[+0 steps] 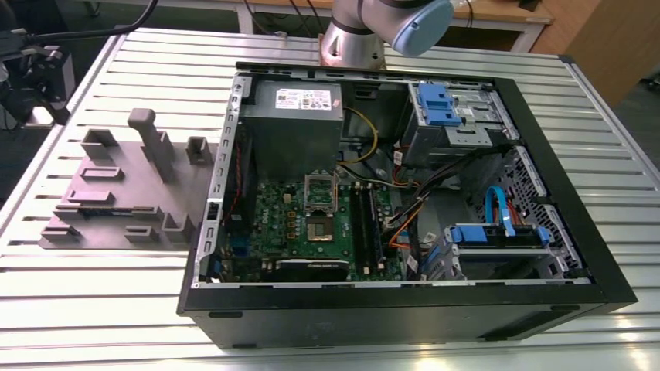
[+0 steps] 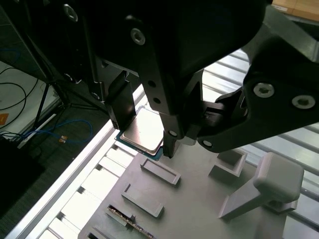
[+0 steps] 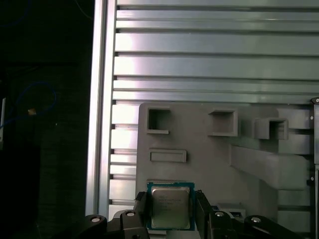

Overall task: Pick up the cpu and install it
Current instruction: 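Pick up the cpu and move it towards the insertion slot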

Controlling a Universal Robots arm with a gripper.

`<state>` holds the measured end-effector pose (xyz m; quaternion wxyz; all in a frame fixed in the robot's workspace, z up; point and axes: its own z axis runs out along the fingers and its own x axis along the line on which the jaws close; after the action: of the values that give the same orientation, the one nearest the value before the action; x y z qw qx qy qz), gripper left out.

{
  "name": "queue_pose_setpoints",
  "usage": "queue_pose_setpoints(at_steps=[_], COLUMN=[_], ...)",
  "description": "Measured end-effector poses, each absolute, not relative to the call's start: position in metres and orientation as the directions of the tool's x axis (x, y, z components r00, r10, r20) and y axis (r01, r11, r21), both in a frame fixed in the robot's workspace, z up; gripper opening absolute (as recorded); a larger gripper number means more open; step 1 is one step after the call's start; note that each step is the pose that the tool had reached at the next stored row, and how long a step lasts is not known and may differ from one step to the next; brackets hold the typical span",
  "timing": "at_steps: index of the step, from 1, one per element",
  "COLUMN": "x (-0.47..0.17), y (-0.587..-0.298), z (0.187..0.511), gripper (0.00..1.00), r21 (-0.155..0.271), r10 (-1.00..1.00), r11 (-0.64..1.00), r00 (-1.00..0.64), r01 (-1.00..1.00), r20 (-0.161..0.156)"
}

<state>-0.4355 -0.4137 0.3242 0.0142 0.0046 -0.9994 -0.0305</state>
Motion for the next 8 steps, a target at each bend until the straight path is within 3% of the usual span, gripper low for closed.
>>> queue_pose_setpoints(at_steps=[8], x=[-0.4355], y=[-0.4136], z=[0.3263], gripper=[0.47], r21=[0.061], r10=[-0.01], r11=[0.998], r00=[-1.0], r01=[-0.008], r20=[0.028])
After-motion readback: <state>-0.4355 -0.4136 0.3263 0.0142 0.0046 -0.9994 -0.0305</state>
